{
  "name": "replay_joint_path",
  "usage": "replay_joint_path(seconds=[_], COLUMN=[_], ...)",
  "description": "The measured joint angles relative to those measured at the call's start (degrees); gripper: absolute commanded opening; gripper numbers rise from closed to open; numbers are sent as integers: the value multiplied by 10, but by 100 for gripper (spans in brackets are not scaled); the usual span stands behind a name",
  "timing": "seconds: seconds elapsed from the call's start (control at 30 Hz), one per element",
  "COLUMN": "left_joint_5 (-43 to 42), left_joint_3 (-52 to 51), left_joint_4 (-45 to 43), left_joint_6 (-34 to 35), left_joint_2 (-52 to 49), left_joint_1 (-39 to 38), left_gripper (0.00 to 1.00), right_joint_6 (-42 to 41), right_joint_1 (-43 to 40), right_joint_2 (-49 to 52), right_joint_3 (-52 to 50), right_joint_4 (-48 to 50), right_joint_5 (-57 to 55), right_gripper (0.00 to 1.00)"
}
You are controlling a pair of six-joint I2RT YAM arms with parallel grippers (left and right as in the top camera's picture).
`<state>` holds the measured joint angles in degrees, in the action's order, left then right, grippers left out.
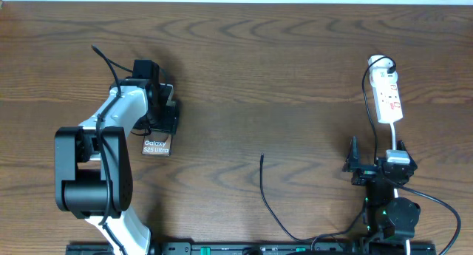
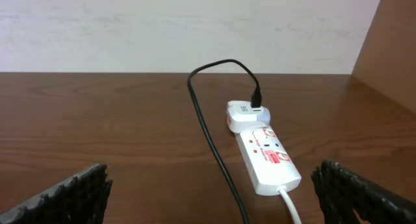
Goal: Plug charger to phone and switch on socket
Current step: 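Close the left gripper on the phone's sides, then lift the phone with the left gripper and turn it upright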
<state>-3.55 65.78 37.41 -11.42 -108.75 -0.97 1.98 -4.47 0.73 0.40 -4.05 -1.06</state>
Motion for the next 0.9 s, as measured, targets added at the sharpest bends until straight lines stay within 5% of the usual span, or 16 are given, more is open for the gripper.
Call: replay_joint_path(seconds=[0.43, 0.9], left_joint_5=[1, -115], left_joint_3=[5, 17], left_joint_4=[1, -8], left_joint_6=[28, 125], left_joint_2=[12, 216], left_joint_1=[0, -1], left_gripper=[7, 7], right_joint_6=[0, 0], right_joint_1=[0, 0], right_joint_2=[0, 0], right_joint_3=[0, 0], right_joint_4=[0, 0], right_joint_5=[0, 0], right_gripper=[99, 99])
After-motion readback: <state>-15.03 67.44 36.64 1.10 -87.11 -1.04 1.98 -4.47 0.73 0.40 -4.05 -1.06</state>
